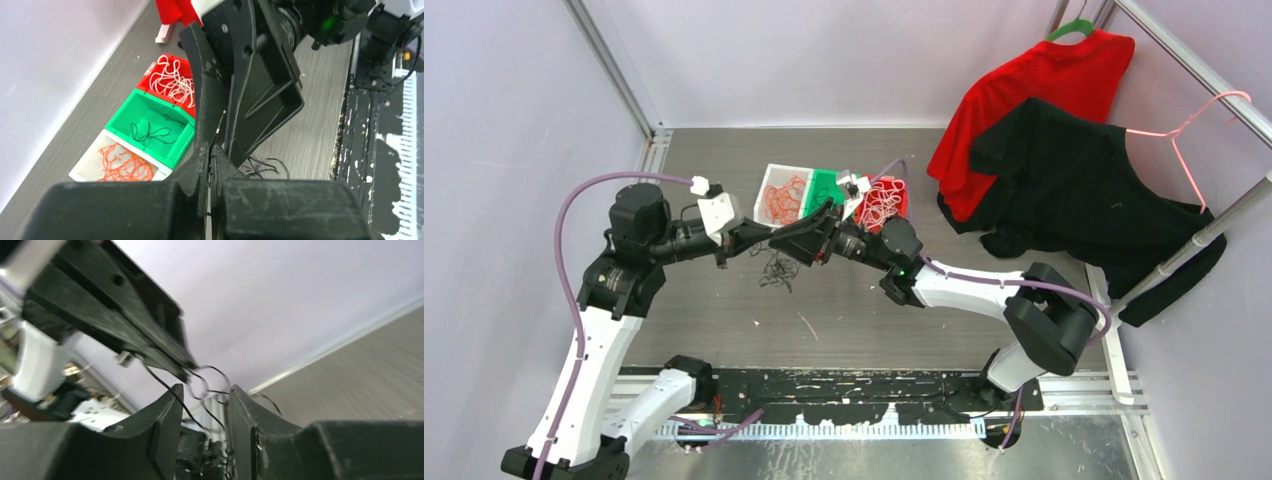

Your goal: Untangle the cables

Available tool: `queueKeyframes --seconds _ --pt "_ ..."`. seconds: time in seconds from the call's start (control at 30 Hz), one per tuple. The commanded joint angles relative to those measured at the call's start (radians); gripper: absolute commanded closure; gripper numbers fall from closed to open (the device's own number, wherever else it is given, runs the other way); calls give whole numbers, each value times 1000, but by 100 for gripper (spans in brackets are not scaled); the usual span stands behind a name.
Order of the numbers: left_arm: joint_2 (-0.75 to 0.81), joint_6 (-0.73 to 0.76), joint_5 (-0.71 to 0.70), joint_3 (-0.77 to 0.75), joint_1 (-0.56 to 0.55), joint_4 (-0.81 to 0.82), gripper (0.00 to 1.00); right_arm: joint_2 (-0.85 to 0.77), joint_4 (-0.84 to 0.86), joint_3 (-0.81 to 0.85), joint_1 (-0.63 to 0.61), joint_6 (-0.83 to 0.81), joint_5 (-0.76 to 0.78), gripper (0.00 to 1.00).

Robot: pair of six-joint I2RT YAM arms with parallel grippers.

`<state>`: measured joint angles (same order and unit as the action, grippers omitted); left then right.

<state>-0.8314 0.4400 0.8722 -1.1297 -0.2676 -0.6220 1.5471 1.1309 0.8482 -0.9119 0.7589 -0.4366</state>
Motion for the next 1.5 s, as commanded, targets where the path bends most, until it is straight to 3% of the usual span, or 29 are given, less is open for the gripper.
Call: queueKeyframes --seconds 0.0,0.13,0.4,1.03,1.23,1.47 --pt "-4 -116 35 -111 -9 35 100 -142 -203 -16 -63 -175 255 56" --pt "-18 -221 112 -167 -11 -7 100 -214 -391 -10 -176 -418 582 57" --pt "-23 -344 210 -211 -14 -59 100 -241 -483 26 -251 -543 801 55" --pt "-94 -447 256 -462 -13 -49 100 -440 -556 -266 -262 -534 1003 53" --pt "-133 -421 179 -546 -13 -8 100 -544 -621 -374 -263 -464 1035 53" --pt "-190 -321 -6 -650 -13 20 100 -702 -759 -483 -286 -379 1086 52"
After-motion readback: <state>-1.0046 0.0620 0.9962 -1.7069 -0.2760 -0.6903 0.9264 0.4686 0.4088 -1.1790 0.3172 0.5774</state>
